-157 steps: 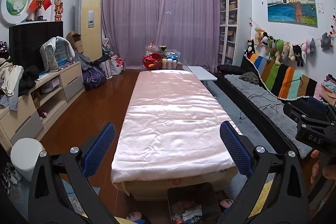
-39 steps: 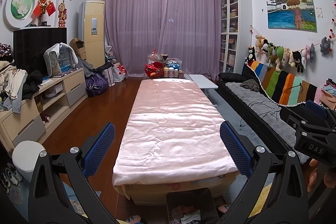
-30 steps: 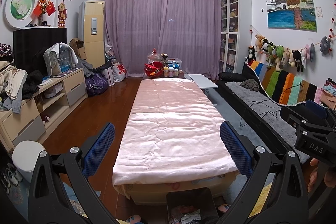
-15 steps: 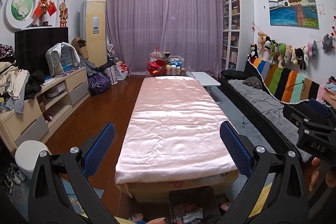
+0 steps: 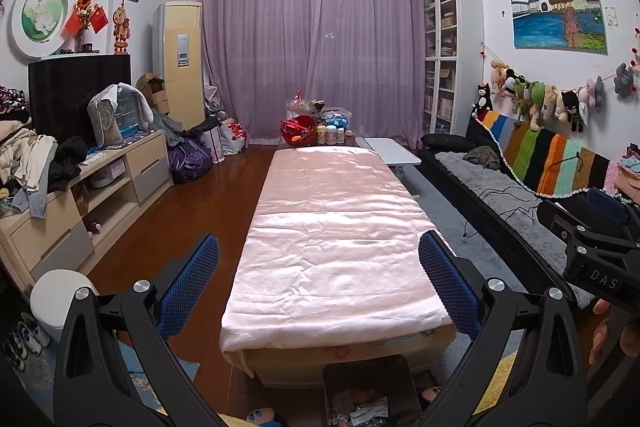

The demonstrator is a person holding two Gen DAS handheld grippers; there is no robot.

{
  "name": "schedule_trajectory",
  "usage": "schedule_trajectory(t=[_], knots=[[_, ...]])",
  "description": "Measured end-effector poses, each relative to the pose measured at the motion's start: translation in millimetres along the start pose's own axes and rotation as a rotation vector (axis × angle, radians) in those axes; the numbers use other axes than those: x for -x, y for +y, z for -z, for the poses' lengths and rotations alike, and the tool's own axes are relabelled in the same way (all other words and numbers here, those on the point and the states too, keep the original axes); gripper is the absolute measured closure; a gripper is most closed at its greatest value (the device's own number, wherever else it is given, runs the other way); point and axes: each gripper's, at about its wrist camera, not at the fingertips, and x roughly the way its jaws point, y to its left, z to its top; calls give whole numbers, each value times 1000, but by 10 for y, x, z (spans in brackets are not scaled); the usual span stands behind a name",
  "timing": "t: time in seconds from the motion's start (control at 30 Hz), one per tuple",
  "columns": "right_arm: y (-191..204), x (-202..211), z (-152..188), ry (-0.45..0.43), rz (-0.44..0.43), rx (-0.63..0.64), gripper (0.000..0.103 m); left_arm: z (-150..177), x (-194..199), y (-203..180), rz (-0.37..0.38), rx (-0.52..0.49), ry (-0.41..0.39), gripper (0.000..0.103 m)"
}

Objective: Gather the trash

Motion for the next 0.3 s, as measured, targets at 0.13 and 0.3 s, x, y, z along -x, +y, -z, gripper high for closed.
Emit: schedule_trajectory(t=[0.13, 0.3], knots=[[1, 0, 5, 2, 0, 0, 3, 0, -14, 18, -9, 6, 12, 8], [9, 5, 9, 3, -1, -1, 3, -7, -42, 49, 9, 15, 26, 8]])
